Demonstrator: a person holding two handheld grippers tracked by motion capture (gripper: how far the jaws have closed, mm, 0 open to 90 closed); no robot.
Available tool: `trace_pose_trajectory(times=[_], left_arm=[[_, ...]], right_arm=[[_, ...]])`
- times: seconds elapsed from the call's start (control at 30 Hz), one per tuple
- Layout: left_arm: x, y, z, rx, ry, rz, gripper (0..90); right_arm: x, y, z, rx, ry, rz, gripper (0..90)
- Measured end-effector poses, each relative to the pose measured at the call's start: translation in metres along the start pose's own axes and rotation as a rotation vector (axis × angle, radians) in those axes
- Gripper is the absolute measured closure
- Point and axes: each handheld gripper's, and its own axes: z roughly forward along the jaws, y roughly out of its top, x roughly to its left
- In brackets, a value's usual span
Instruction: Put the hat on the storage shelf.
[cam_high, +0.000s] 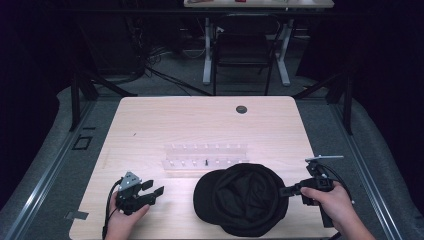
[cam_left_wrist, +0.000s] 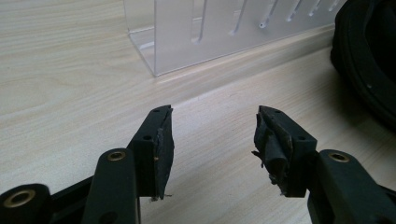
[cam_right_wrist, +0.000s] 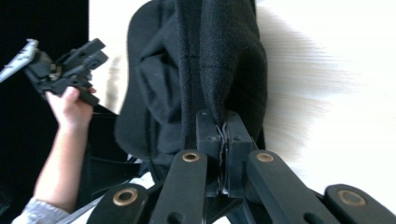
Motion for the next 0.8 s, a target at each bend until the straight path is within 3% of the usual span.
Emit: trace_pose_trajectory(times=[0.27,0.3,0.5,0.8], left_arm=[[0.0,0.0,-0.001,-0.002,0.0,0.001,46.7],[0.0,0.0,-0.001,-0.002,0.0,0.001,46.7],[0.0,0.0,0.0,-0.002,0.001,-0.002,46.7],[0.0,0.0,0.0,0.0,0.0,-0.002,46.7]], right_arm=[[0.015,0.004,-0.007,-0.011,0.082,-0.003,88.3],[0.019,0.005,-0.009,-0.01,0.118,-0.017,88.3],[0.031,0.007,-0.014,-0.028,0.183,-0.031,88.3],[0.043,0.01,-0.018,-0.035,0.229,-0.036,88.4]])
